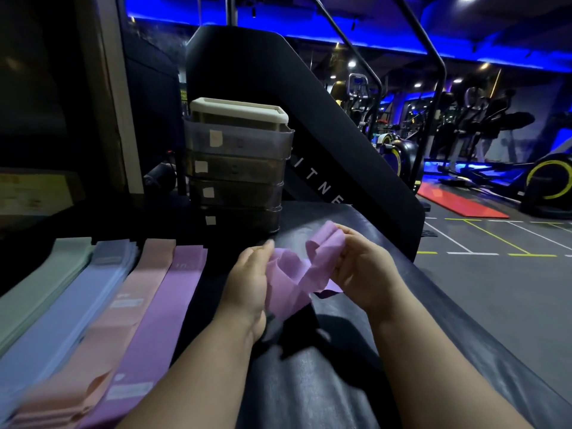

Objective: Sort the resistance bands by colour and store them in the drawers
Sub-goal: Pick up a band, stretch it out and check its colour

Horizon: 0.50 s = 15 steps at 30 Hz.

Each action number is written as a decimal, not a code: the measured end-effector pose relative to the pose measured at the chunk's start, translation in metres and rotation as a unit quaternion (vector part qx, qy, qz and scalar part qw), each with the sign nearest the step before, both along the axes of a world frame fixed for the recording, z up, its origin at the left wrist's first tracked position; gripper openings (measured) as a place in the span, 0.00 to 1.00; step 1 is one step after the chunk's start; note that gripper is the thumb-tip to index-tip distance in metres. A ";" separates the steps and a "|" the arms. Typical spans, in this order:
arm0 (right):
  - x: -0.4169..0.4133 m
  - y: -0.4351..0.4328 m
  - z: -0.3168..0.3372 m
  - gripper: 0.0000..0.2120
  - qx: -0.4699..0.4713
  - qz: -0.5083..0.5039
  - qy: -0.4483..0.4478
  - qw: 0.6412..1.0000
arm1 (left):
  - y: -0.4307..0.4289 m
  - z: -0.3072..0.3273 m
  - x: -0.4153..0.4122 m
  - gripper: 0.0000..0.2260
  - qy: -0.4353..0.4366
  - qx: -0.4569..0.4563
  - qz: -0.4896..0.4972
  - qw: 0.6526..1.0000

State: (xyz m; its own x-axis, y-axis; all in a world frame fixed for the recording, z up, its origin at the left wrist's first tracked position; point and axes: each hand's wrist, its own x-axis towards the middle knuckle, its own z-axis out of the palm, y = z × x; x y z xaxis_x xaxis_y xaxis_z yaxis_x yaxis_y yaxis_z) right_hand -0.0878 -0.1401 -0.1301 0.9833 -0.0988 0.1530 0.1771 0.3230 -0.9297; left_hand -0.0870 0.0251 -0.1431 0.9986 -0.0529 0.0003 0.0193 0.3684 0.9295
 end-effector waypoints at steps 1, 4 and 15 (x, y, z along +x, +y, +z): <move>0.000 0.001 0.000 0.08 0.022 -0.003 0.003 1.000 | 0.000 0.000 0.000 0.08 -0.010 0.012 0.003 1.000; -0.001 0.003 0.002 0.12 0.147 -0.003 0.023 0.989 | 0.001 -0.002 0.000 0.08 -0.048 0.068 0.020 0.996; -0.005 -0.020 0.006 0.19 0.081 0.003 -0.017 0.997 | 0.011 0.002 0.000 0.11 -0.046 0.108 0.090 0.989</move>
